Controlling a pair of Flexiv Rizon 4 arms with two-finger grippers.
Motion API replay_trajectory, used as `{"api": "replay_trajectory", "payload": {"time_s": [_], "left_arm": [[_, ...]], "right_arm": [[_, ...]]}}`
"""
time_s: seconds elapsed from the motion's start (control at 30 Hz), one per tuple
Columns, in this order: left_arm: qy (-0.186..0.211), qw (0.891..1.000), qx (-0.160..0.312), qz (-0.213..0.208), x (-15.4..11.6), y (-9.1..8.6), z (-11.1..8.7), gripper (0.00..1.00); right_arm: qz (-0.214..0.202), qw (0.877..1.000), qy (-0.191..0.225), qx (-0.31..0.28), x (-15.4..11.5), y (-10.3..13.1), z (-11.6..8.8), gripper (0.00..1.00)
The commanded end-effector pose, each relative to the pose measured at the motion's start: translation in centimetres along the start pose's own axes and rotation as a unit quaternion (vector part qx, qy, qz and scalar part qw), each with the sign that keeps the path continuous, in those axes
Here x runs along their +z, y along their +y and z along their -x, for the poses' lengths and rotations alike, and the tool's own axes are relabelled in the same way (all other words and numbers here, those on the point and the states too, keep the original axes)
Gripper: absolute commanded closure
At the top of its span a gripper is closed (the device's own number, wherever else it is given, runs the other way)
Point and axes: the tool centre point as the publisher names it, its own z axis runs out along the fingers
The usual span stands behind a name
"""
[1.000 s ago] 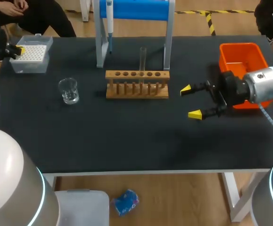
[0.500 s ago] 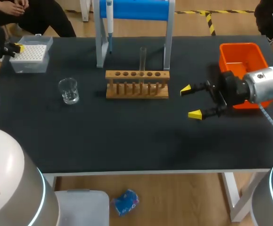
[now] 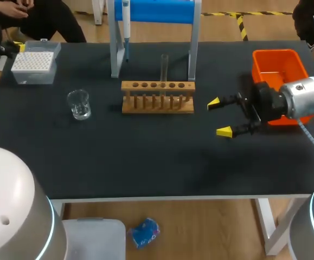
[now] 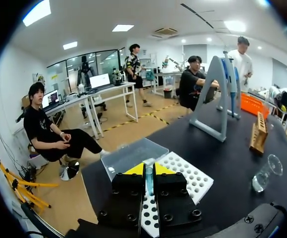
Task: Invert the test tube, pick up the pipette, mount the tip to pipette, aspirate from beaker and dispense into the tube, eject the tip, return the pipette, and cap with the stopper.
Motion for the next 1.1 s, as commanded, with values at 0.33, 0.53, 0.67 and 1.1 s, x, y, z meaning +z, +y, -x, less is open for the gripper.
{"api": "replay_trajectory", "payload": {"time_s": [0.33, 0.53, 0.67, 1.1], "left_arm": [[0.012, 1.000, 0.015, -0.001, -2.7, -3.3, -1.3, 1.00], [0.063, 0.997, 0.036, -0.006, -4.5, -5.6, -3.8, 1.00], [0.110, 0.992, 0.057, -0.009, -6.0, -7.2, -6.4, 1.00], [0.244, 0.962, 0.118, 0.022, -9.9, -10.9, -19.3, 1.00]], "right_arm": [[0.000, 1.000, -0.001, -0.001, 0.0, 0.0, -0.1, 0.00], [0.000, 1.000, -0.001, -0.001, 0.0, 0.0, -0.1, 0.00], [0.000, 1.000, -0.001, -0.001, 0.0, 0.0, -0.1, 0.00], [0.000, 1.000, -0.001, -0.001, 0.0, 0.0, -0.1, 0.00]]}}
